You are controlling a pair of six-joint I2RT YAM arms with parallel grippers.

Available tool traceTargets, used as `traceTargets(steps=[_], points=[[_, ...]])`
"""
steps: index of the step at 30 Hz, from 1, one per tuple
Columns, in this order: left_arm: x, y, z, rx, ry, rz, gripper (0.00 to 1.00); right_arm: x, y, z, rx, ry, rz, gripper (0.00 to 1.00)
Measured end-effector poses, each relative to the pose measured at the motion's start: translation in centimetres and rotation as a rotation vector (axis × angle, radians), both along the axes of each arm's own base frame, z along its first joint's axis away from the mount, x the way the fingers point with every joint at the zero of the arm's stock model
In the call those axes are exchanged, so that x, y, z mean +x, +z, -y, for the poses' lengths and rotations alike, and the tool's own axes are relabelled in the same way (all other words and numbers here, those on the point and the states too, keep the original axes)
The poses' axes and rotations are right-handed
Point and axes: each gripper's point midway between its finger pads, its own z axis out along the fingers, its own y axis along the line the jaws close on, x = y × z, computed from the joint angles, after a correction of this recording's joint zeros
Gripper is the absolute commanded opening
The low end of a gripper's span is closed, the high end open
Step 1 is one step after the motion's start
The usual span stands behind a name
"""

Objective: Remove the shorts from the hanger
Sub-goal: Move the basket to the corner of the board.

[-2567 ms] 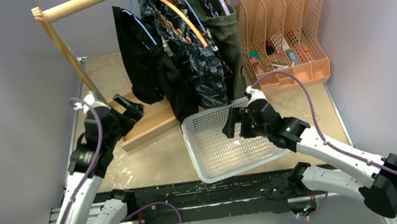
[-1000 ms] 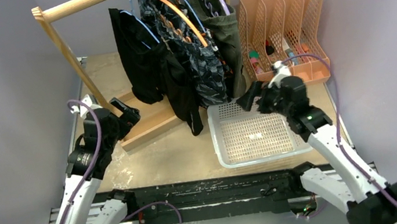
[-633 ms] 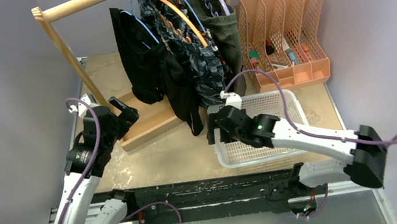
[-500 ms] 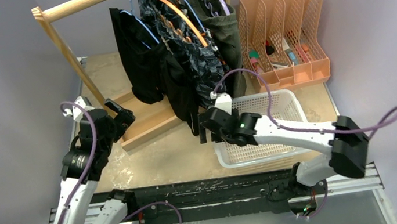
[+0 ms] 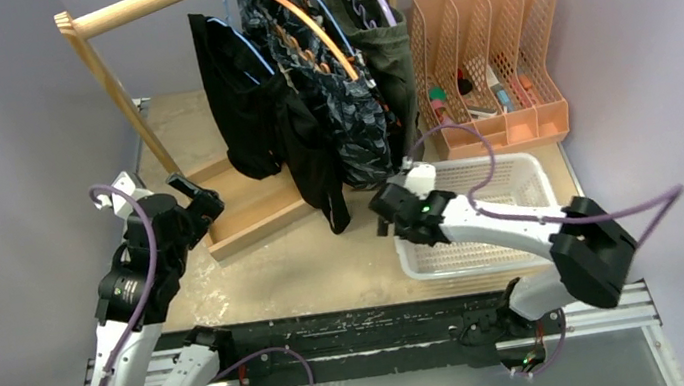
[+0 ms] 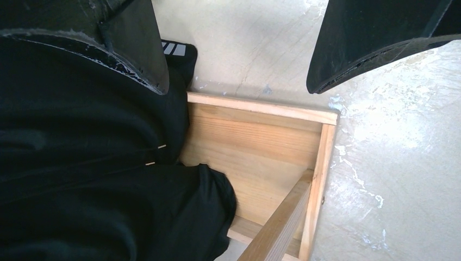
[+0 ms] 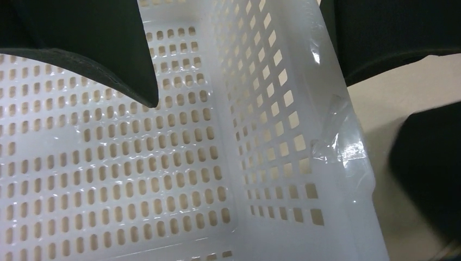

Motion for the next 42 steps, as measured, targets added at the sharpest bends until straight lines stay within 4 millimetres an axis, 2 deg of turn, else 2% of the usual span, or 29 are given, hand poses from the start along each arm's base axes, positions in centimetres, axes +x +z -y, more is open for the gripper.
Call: traceTargets(steps=[4,10,12,14,17,20,23,27,29,30,33,34,42], points=[[0.2,-0.2,0.2,-0.005,-0.004,-0.011,0.98,0.5,0.1,4.2,0.006,-0.042,0.016,1.00],[0.2,-0.3,0.4,-0.012,-0.011,-0.015,0.98,1.3,2.8,5.7,0.003,0.002,0.082,0.99],[0.2,-0.3,0.4,-0.014,-0.012,-0.015,0.98,1.4,4.0,5.6,0.017,0.029,0.099,0.99],[0.2,-0.3,0.5,-0.018,-0.012,-0.015,0.98,1.3,5.7,4.7,0.080,0.082,0.126,0.97],[0.2,-0.3,0.5,-0.020,-0.012,-0.014,0.98,0.2,9.1,2.2,0.233,0.198,0.192,0.93],[0.2,-0.3,0.5,-0.020,-0.012,-0.014,0.98,-2.2,13.3,-2.1,0.440,0.384,0.265,0.91],[0.2,-0.3,0.5,-0.020,-0.012,-0.014,0.98,-5.2,15.0,-6.5,0.551,0.561,0.251,0.92],[0.2,-0.3,0.5,-0.020,-0.012,-0.013,0.98,-8.2,12.6,-11.3,0.510,0.695,0.130,0.95],[0.2,-0.2,0.5,-0.020,-0.013,-0.012,0.98,-8.9,9.6,-12.5,0.441,0.702,0.042,0.98],[0.2,-0.1,0.5,-0.021,-0.012,-0.008,0.98,-9.0,8.1,-12.4,0.403,0.672,0.002,0.99],[0.0,0.2,0.5,-0.024,-0.013,0.003,0.98,-8.7,4.7,-10.4,0.290,0.532,-0.080,0.99],[0.0,0.3,0.4,-0.025,-0.013,0.006,0.98,-8.6,3.7,-9.1,0.241,0.464,-0.102,0.99],[-0.5,0.3,0.4,-0.035,-0.015,0.006,0.98,-7.4,0.0,-2.1,0.002,0.123,-0.180,1.00]])
